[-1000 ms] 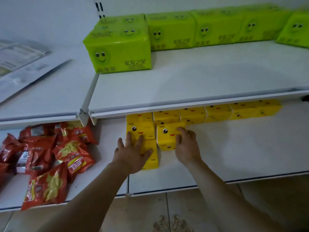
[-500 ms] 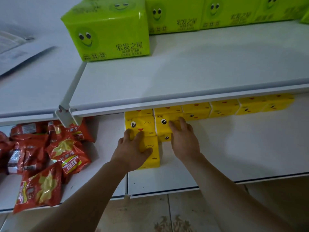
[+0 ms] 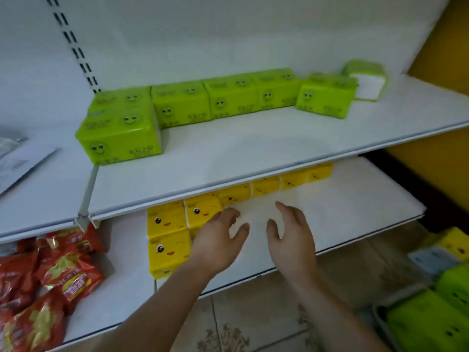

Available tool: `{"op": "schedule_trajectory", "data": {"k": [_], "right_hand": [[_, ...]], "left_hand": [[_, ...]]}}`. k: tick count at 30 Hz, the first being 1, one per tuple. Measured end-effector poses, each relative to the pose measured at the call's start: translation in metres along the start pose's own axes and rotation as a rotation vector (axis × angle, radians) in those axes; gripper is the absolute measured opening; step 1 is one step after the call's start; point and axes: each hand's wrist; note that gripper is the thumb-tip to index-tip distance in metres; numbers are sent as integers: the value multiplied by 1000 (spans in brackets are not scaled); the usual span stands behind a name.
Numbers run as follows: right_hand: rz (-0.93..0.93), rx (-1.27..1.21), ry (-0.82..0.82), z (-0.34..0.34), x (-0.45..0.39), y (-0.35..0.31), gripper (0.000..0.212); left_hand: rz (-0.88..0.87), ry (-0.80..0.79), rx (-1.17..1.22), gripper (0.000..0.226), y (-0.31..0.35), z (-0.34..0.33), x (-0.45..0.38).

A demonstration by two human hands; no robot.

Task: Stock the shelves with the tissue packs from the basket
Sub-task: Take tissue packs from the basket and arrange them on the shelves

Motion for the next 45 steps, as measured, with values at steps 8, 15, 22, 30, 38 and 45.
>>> {"op": "schedule_trajectory", "data": {"k": [8,15,22,30,38,45], "right_hand": [[-143,59,311,214,41,4,44],[-243,359,512,383,124,32,48],[-636,567,579,485,240,93,54],[-1046,413,180,474,301,123,109],[-536,745,605,461,300,97,70],[-134,518,562,448,286,81,52]], "left_hand": [[-364,-231,210,21,201,-21,29],[-635,-565,295,22,349,-99,116],[-730,-836,178,17,410,-170,197],[-471,-1197,252,45,421,-220,262],[-82,-1246,675,33,448,-187,270],[-66,-1074,735,62,445,-161,238]]}}
Point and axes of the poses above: each hand's wrist, its own x-axis away from the middle knuckle, its own z-axis out of the back of the hand, y = z × x
